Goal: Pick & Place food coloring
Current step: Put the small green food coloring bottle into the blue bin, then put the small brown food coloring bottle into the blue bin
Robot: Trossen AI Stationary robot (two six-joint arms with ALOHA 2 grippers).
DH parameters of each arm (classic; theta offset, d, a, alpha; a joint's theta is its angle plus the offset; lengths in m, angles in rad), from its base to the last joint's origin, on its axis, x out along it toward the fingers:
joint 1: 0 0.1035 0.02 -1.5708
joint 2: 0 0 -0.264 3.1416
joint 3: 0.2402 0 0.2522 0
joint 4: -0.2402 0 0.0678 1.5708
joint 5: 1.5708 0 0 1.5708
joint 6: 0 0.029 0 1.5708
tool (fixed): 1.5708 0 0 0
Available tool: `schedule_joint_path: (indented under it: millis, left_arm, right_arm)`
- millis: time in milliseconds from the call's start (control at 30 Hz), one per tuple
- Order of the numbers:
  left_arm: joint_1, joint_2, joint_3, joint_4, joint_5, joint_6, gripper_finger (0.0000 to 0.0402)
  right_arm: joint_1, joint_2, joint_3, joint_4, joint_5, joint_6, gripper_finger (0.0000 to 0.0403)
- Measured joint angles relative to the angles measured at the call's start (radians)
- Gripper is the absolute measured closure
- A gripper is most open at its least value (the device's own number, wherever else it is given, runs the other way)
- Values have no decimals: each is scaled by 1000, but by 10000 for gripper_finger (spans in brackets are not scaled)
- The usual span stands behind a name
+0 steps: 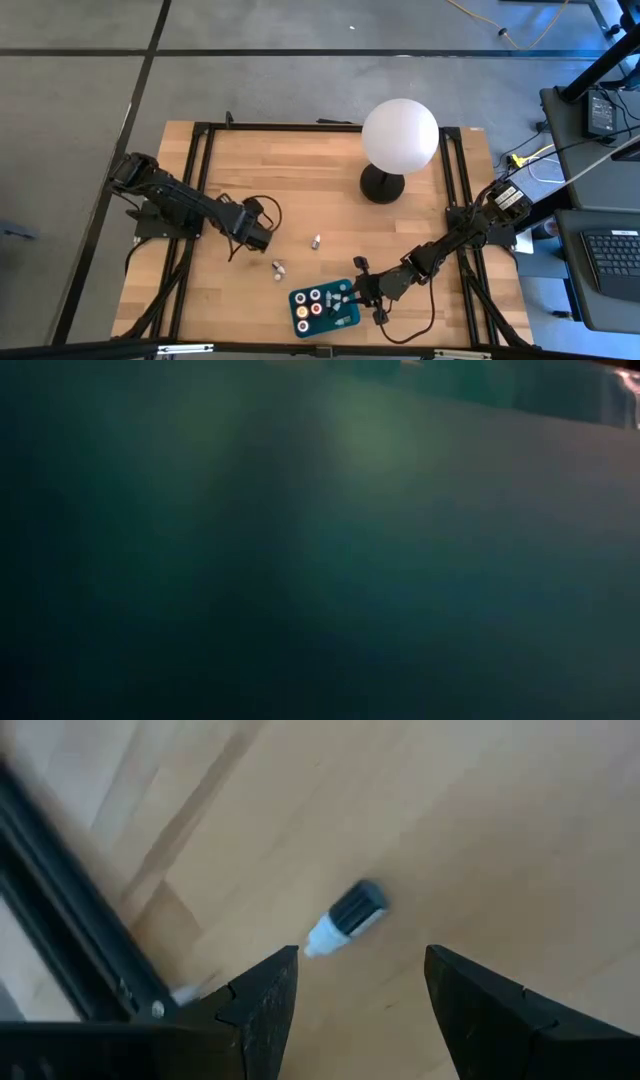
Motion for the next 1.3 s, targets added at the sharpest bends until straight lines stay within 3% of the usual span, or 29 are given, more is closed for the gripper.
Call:
schedule_joint_path:
  millis: [267, 800, 1067, 1300]
  left_arm:
    - [54, 0, 0, 45, 3, 137, 187]
    - [79, 0, -6, 48, 49, 179, 187]
    - [84, 0, -159, 196, 90, 180, 187]
    - [80, -8, -224, 292, 78, 225, 187]
  right_arm:
    - [1, 0, 0, 0, 1, -1, 317]
    - [2, 0, 0, 0, 3, -5, 303]
    - [3, 0, 0, 4, 0, 21, 249]
    - [3, 0, 0, 10, 1, 26, 243]
